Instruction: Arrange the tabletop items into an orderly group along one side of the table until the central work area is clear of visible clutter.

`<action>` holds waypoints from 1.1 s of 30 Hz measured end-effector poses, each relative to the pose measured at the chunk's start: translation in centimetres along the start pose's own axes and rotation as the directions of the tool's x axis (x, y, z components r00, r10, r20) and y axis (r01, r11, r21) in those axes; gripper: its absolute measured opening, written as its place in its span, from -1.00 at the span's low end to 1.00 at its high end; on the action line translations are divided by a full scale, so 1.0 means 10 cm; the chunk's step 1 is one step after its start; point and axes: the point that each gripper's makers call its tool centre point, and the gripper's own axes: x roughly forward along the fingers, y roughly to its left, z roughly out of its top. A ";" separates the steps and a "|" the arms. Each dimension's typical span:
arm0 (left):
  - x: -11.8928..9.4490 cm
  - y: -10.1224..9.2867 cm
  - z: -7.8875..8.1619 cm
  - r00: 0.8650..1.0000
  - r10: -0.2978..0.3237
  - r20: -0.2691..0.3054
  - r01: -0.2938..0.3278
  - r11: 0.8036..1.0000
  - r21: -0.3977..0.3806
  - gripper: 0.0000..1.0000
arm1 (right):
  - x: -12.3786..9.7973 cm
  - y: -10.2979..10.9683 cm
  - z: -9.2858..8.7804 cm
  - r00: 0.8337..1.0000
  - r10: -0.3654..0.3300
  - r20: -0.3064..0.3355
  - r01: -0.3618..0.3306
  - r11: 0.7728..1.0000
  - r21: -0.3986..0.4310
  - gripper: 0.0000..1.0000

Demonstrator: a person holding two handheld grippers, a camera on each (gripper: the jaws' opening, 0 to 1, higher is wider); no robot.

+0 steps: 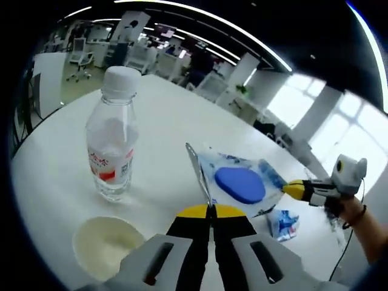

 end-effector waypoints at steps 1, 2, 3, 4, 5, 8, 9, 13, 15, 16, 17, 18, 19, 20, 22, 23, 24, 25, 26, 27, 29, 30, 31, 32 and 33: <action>0.00 0.00 0.01 1.000 -0.002 0.000 0.002 1.000 0.002 -0.99 | -0.02 0.00 -0.01 1.000 -0.007 -0.004 0.007 1.000 -0.005 -1.00; 0.01 -0.02 0.01 1.000 -0.014 -0.006 0.014 1.000 0.011 -0.99 | -0.05 0.01 0.00 1.000 -0.017 0.000 0.017 1.000 -0.003 -1.00; 0.02 -0.02 0.02 1.000 -0.013 -0.010 0.013 1.000 0.019 -0.99 | -0.07 0.01 0.02 1.000 -0.023 0.005 0.023 1.000 -0.001 -1.00; 0.02 -0.02 0.01 1.000 -0.017 -0.017 0.018 0.999 0.030 -0.99 | -0.09 0.01 0.02 1.000 -0.030 0.005 0.030 1.000 0.008 -1.00; 0.03 -0.02 0.01 0.999 -0.022 -0.025 0.023 0.999 0.025 -0.99 | -0.11 0.02 0.02 0.999 -0.038 0.004 0.038 0.999 0.018 -1.00; 0.05 -0.03 -0.01 0.998 -0.037 -0.041 0.038 0.999 0.031 -0.99 | -0.15 0.04 0.00 0.998 -0.061 0.003 0.061 0.998 0.028 -1.00; 0.05 -0.04 -0.01 0.998 -0.041 -0.049 0.043 0.998 0.040 -0.99 | -0.17 0.05 -0.01 0.998 -0.070 0.003 0.070 0.997 0.037 -1.00; 0.08 -0.04 -0.02 0.996 -0.056 -0.073 0.062 0.995 0.074 -0.99 | -0.21 0.08 -0.04 0.996 -0.094 0.007 0.094 0.994 0.063 -1.00; 0.08 -0.05 -0.03 0.995 -0.059 -0.086 0.067 0.994 0.091 -0.99 | -0.23 0.11 -0.07 0.995 -0.104 0.007 0.103 0.992 0.076 -1.00; 0.09 -0.05 -0.03 0.994 -0.061 -0.086 0.069 0.993 0.095 -0.99 | -0.24 0.12 -0.09 0.994 -0.110 0.006 0.109 0.991 0.083 -1.00; 0.09 -0.06 -0.03 0.993 -0.066 -0.095 0.076 0.992 0.105 -0.99 | -0.25 0.12 -0.11 0.994 -0.113 0.004 0.112 0.990 0.086 -1.00; 0.10 -0.06 -0.04 0.993 -0.067 -0.099 0.077 0.991 0.106 -0.99 | -0.25 0.12 -0.13 0.993 -0.118 0.001 0.117 0.988 0.096 -1.00; 0.11 -0.07 -0.05 0.991 -0.072 -0.109 0.085 0.989 0.117 -0.99 | -0.26 0.12 -0.15 0.992 -0.125 0.002 0.124 0.986 0.108 -1.00; 0.11 -0.07 -0.06 0.991 -0.073 -0.116 0.087 0.988 0.124 -0.99 | -0.27 0.13 -0.16 0.992 -0.127 0.003 0.125 0.986 0.114 -1.00; 0.13 -0.08 -0.08 0.989 -0.075 -0.126 0.092 0.986 0.138 -0.99 | -0.29 0.13 -0.19 0.991 -0.137 0.009 0.134 0.981 0.143 -1.00; 0.13 -0.08 -0.08 0.989 -0.075 -0.131 0.094 0.985 0.147 -0.99 | -0.30 0.14 -0.21 0.991 -0.135 0.013 0.131 0.978 0.163 -1.00; 0.14 -0.08 -0.09 0.988 -0.075 -0.136 0.096 0.983 0.156 -0.99 | -0.30 0.14 -0.22 0.990 -0.139 0.019 0.133 0.973 0.187 -1.00; 0.15 -0.08 -0.11 0.987 -0.075 -0.144 0.098 0.982 0.160 -0.99 | -0.31 0.15 -0.23 0.990 -0.138 0.029 0.128 0.967 0.222 -1.00; 0.15 -0.07 -0.12 0.986 -0.073 -0.148 0.098 0.981 0.166 -0.99 | -0.31 0.16 -0.25 0.990 -0.136 0.030 0.126 0.967 0.223 -1.00; 0.15 -0.07 -0.13 0.986 -0.073 -0.152 0.099 0.981 0.168 -0.99 | -0.32 0.16 -0.26 0.990 -0.139 0.031 0.129 0.966 0.226 -1.00; 0.16 -0.07 -0.15 0.984 -0.074 -0.163 0.102 0.980 0.170 -0.99 | -0.31 0.18 -0.32 0.990 -0.141 0.021 0.133 0.965 0.226 -1.00; 0.17 -0.07 -0.16 0.983 -0.073 -0.168 0.102 0.979 0.174 -0.99 | -0.31 0.19 -0.34 0.989 -0.144 0.022 0.135 0.964 0.231 -1.00; 0.18 -0.06 -0.18 0.982 -0.069 -0.176 0.102 0.978 0.183 -0.99 | -0.31 0.20 -0.36 0.989 -0.145 0.021 0.136 0.963 0.233 -1.00; 0.19 -0.06 -0.20 0.981 -0.064 -0.185 0.100 0.976 0.193 -0.99 | -0.30 0.21 -0.38 0.989 -0.150 0.015 0.142 0.960 0.240 -1.00; 0.20 -0.06 -0.21 0.980 -0.062 -0.191 0.100 0.975 0.198 -0.99 | -0.30 0.21 -0.40 0.988 -0.156 0.013 0.148 0.959 0.242 -1.00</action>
